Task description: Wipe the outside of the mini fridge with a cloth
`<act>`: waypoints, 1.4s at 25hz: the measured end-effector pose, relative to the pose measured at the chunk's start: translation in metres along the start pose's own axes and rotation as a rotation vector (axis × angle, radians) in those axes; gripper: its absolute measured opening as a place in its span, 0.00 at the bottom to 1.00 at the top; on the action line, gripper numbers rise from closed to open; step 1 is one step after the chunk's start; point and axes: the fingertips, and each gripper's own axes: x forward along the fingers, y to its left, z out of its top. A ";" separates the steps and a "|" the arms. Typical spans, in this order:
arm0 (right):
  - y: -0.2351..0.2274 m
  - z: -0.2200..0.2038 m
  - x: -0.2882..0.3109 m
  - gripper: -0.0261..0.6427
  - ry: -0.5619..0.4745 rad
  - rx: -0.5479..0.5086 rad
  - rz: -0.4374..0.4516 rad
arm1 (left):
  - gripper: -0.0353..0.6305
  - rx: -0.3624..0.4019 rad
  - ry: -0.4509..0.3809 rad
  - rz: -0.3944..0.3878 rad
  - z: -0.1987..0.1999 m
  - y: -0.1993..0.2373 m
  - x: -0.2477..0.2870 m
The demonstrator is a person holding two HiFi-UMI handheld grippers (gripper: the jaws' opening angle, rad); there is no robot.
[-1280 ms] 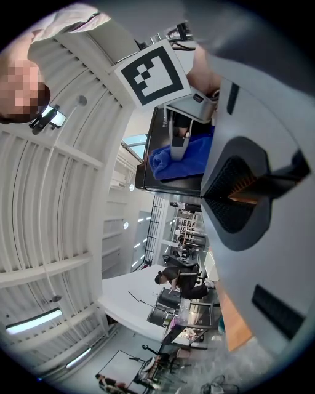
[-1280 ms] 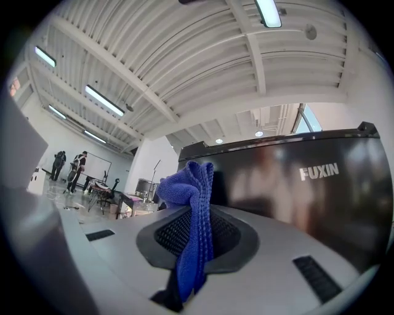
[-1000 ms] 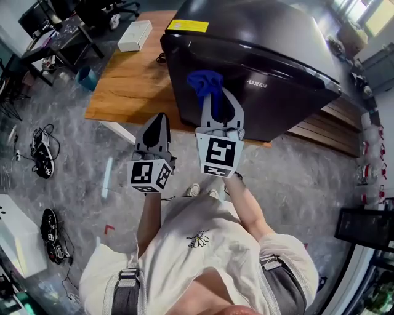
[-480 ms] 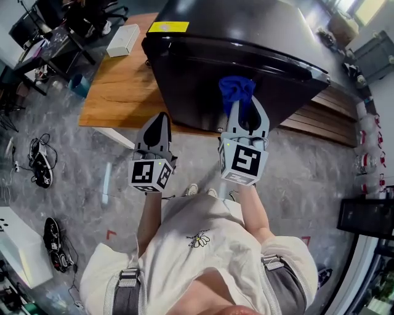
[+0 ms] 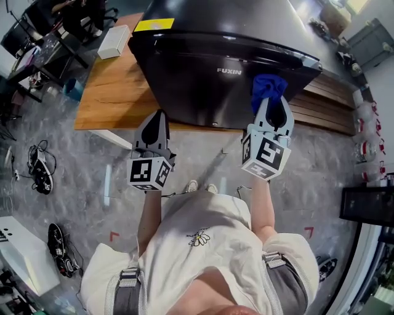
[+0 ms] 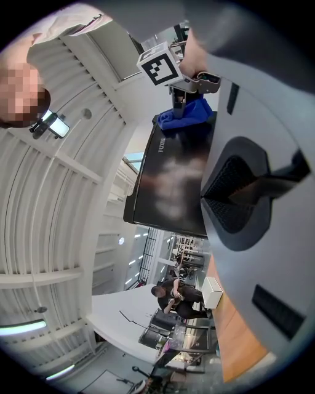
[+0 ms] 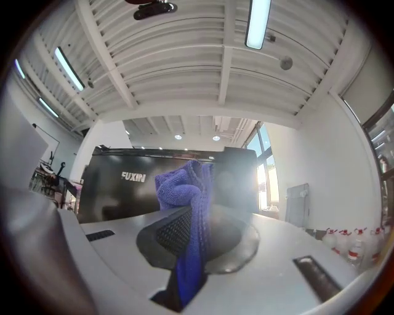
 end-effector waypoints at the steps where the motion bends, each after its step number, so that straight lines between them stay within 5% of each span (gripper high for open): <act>1: -0.007 0.000 0.000 0.13 0.004 0.002 -0.018 | 0.06 0.000 -0.001 -0.002 0.000 -0.001 0.000; 15: -0.092 -0.008 0.000 0.13 0.026 0.049 -0.229 | 0.06 -0.002 0.003 -0.014 0.000 -0.002 -0.001; 25: -0.116 -0.014 0.002 0.13 0.038 0.064 -0.286 | 0.06 0.001 0.007 -0.020 0.000 0.000 -0.001; 29: -0.101 -0.009 -0.015 0.13 0.022 0.138 -0.207 | 0.06 -0.001 0.018 -0.012 -0.002 0.002 -0.004; 35: -0.017 -0.005 -0.033 0.13 0.046 0.337 0.081 | 0.06 -0.002 0.013 0.034 -0.001 0.018 -0.011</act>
